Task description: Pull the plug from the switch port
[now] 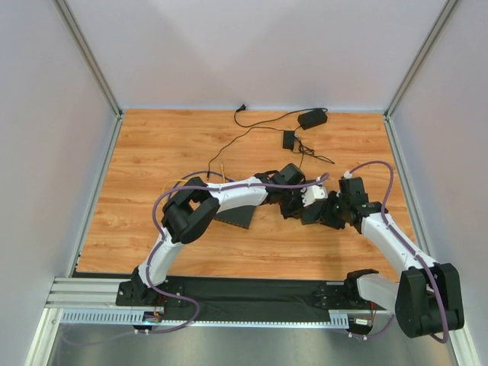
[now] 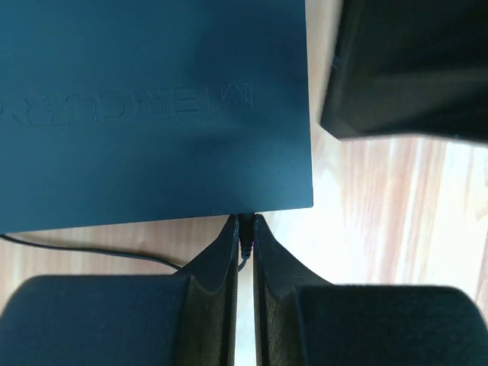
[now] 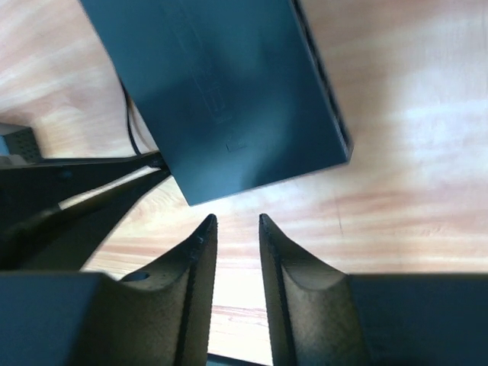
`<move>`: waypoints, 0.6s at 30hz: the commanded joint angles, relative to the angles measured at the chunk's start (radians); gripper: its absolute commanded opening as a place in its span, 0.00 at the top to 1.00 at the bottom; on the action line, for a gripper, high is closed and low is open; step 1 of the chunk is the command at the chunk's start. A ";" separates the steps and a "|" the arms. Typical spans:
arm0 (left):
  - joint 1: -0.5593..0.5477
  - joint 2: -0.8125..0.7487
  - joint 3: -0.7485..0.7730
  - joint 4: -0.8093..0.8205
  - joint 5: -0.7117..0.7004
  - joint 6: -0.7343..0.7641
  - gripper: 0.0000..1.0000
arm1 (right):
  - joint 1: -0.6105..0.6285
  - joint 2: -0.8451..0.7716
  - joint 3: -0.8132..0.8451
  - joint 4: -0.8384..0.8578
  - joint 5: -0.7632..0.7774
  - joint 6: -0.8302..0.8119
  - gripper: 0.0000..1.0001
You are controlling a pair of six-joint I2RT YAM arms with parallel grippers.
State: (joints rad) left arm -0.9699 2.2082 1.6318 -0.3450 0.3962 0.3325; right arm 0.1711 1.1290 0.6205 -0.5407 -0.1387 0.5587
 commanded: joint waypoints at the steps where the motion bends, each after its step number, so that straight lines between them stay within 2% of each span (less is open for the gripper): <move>1: -0.027 0.036 0.042 0.012 0.062 -0.072 1.00 | -0.002 -0.054 -0.063 0.016 -0.009 0.095 0.71; 8: -0.027 0.031 0.008 0.066 0.050 -0.130 1.00 | 0.007 -0.121 -0.145 0.047 -0.024 0.162 0.68; 18: -0.029 0.038 0.000 0.066 0.023 -0.128 1.00 | 0.114 -0.012 -0.142 0.128 0.027 0.204 0.60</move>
State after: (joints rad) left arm -0.9825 2.2276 1.6440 -0.3031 0.4133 0.2134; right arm 0.2646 1.0901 0.4721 -0.4797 -0.1440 0.7250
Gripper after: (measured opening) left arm 0.120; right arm 0.392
